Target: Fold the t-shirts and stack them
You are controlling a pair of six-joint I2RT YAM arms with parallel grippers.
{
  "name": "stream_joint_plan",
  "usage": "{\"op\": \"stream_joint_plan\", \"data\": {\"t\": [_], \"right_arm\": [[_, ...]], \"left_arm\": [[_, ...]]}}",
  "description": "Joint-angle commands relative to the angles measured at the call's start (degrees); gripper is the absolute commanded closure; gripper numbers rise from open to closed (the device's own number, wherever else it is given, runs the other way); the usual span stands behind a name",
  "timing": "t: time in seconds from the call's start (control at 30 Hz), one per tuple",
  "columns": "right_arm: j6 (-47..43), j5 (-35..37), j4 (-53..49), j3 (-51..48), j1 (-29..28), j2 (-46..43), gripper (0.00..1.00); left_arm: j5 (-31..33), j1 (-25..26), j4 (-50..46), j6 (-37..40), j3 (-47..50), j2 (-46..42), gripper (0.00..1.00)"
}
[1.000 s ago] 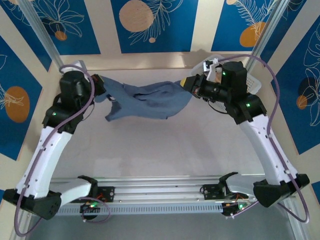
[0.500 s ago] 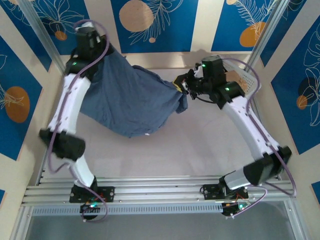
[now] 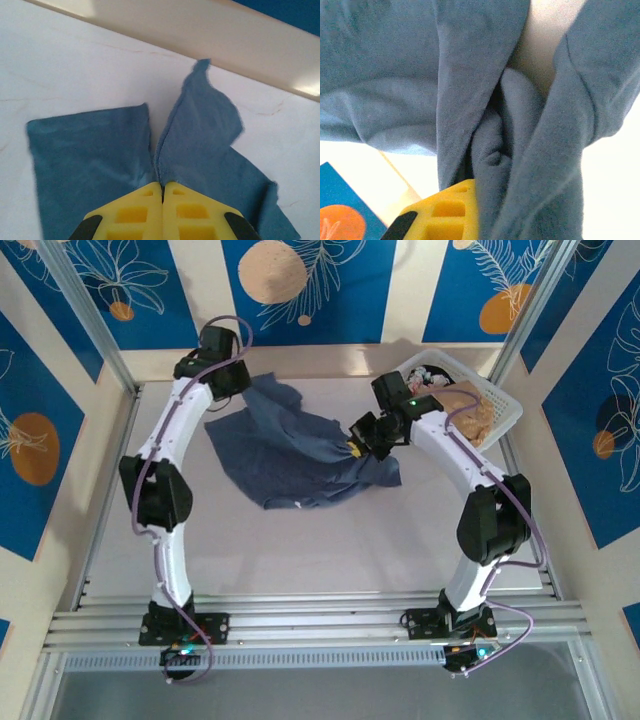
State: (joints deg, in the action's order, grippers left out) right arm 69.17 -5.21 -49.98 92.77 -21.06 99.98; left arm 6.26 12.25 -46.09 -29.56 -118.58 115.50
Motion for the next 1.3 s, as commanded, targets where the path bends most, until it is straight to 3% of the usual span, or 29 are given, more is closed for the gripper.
{"op": "stream_joint_plan", "data": {"t": [0.0,0.13,0.27,0.43,0.67,0.8,0.87,0.9,0.97,1.0,1.03,1.1,1.2,1.23,1.27], "right_arm": [[-5.6,5.7,-2.9,3.8,0.2,-3.4,1.00],[-9.7,10.0,7.7,0.1,-0.8,-12.7,1.00],[-13.7,11.7,14.4,-0.1,-1.4,-20.0,1.00],[-15.7,11.0,16.0,2.2,-1.4,-25.0,1.00],[-19.0,7.6,22.8,5.8,-3.2,-30.3,1.00],[-20.7,3.7,24.0,9.9,-9.5,-25.9,1.00],[-20.0,1.1,25.2,10.4,-12.5,-22.0,1.00],[-19.5,0.1,24.2,11.4,-13.8,-19.2,1.00],[-18.6,-1.3,23.3,12.8,-16.2,-13.4,1.00],[-18.0,-3.0,23.2,13.9,-17.3,-9.4,1.00],[-17.5,-4.3,23.0,14.9,-18.0,-6.2,1.00],[-16.8,-7.5,22.0,18.5,-19.9,1.9,1.00],[-16.1,-13.8,18.6,28.2,-22.3,15.9,1.00],[-15.4,-15.6,17.4,31.4,-22.9,19.7,0.97],[-13.7,-20.1,16.2,36.7,-23.4,26.2,0.84]], "left_arm": [[1.1,-0.7,0.6,1.1,9.1,-8.4,1.00],[-5.4,-0.5,4.9,-3.3,17.8,-13.2,1.00],[-9.7,1.6,8.1,-8.1,15.7,-10.6,1.00],[-14.1,5.8,11.1,-13.8,0.1,-0.6,1.00],[-19.4,12.1,8.7,-21.3,-34.3,19.4,1.00],[-21.6,13.4,15.5,-28.7,-36.3,22.9,1.00],[-21.1,13.0,14.7,-28.6,-36.4,23.3,1.00],[-19.9,12.3,11.9,-27.2,-36.4,23.0,0.90],[-16.3,9.5,3.1,-24.4,-36.0,21.6,0.39],[-12.4,7.8,-3.8,-22.5,-35.9,20.3,0.23],[-8.2,5.5,-8.7,-21.1,-35.2,18.6,0.13],[1.6,0.5,-18.8,-17.8,-28.2,12.1,0.09],[11.5,-5.3,-19.0,-14.5,-8.1,-1.9,0.09],[13.3,-6.4,-17.6,-13.8,-2.3,-6.1,0.09],[14.7,-7.0,-15.7,-12.8,3.7,-10.6,0.09]]}}
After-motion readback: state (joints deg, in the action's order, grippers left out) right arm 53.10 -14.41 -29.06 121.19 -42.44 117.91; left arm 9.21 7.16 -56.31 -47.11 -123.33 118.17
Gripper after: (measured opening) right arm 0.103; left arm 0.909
